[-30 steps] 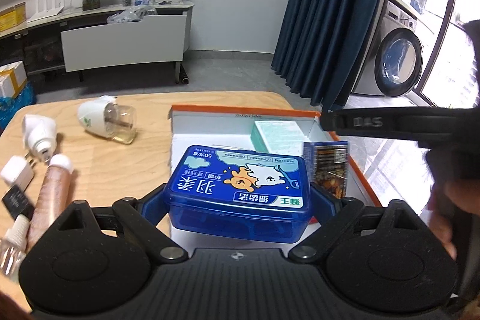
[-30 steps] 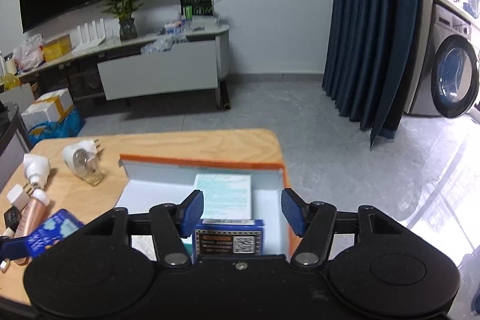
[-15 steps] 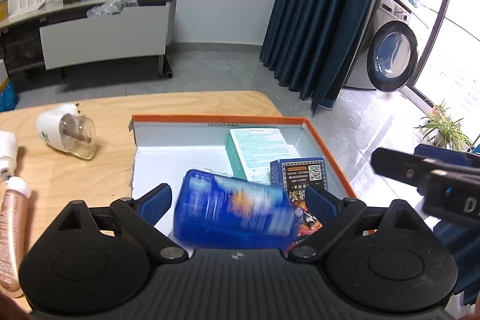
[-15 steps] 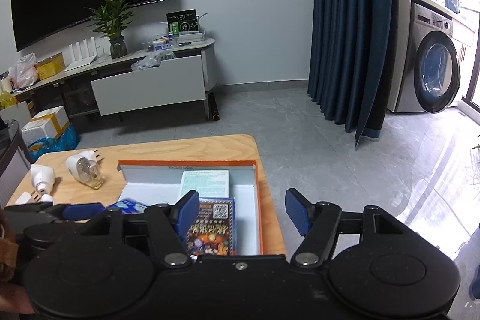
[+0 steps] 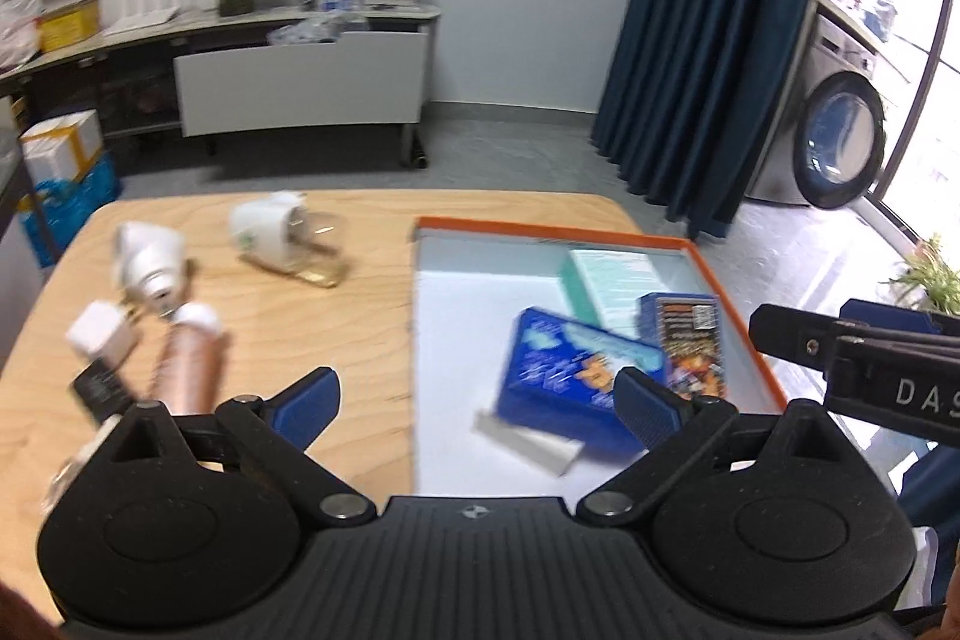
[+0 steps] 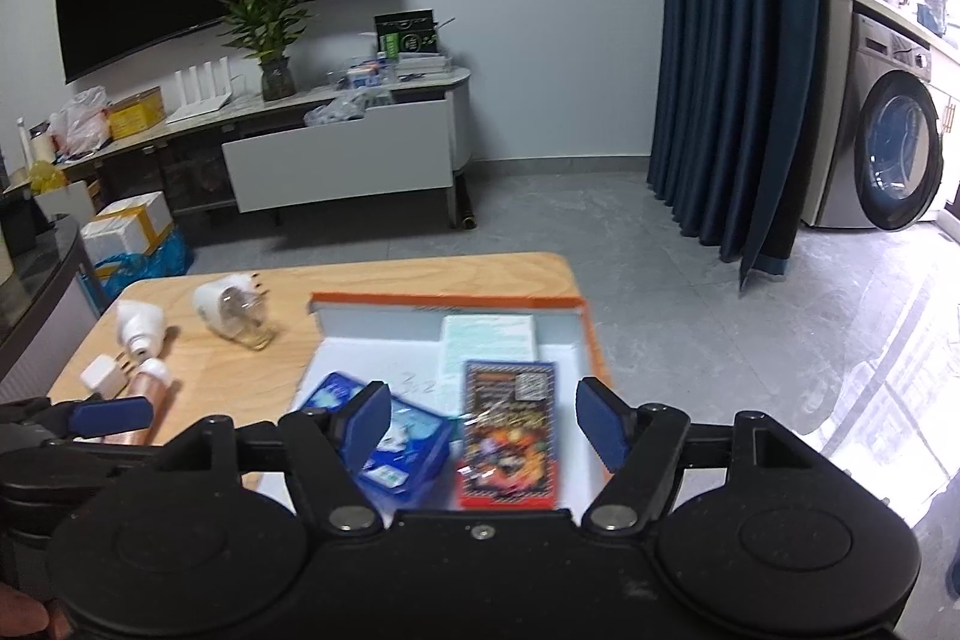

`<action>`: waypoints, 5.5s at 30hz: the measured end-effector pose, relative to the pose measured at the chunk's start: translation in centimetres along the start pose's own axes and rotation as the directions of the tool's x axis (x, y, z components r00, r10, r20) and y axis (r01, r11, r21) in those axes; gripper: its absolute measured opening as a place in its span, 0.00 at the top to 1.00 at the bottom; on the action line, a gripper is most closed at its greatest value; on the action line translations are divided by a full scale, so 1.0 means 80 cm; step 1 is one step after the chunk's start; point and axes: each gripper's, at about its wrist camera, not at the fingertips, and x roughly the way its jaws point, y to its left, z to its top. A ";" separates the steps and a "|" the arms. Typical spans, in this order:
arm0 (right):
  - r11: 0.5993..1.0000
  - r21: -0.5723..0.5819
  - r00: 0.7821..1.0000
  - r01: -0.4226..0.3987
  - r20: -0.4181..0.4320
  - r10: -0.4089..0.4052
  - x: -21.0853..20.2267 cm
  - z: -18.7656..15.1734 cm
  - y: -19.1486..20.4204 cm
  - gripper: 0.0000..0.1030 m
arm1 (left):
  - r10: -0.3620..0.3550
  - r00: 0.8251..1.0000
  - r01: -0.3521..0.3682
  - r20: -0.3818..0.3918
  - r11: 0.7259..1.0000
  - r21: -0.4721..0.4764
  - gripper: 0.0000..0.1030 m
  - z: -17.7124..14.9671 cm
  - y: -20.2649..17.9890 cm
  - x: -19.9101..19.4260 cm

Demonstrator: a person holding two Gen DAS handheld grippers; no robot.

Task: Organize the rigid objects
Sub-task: 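Withdraw both open grippers from the lid back over the table, then grasp the clear diffuser bottle with the left gripper while the right grasps the rose-gold tube, then lift the diffuser bottle with the left gripper while the right lifts the tube toward the lid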

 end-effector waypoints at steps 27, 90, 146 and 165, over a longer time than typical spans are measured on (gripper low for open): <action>0.976 -0.128 0.980 -0.177 -0.112 0.163 -0.009 -0.054 0.156 0.21 | 0.204 0.977 -0.210 -0.054 0.965 -0.156 0.03 -0.082 0.202 -0.062; 0.977 -0.095 0.978 -0.190 -0.106 0.180 0.132 -0.027 0.266 0.55 | 0.130 0.985 -0.132 0.115 0.991 0.008 0.95 -0.076 0.217 -0.040; 0.993 0.087 0.988 -0.079 0.137 0.067 -0.090 -0.054 0.054 0.57 | -0.051 0.974 0.042 0.220 0.998 0.046 0.52 -0.071 0.101 -0.115; 0.993 0.120 0.991 0.017 0.131 -0.033 -0.118 -0.061 -0.020 0.57 | -0.219 0.955 0.194 0.199 0.971 0.137 0.52 -0.024 -0.021 -0.082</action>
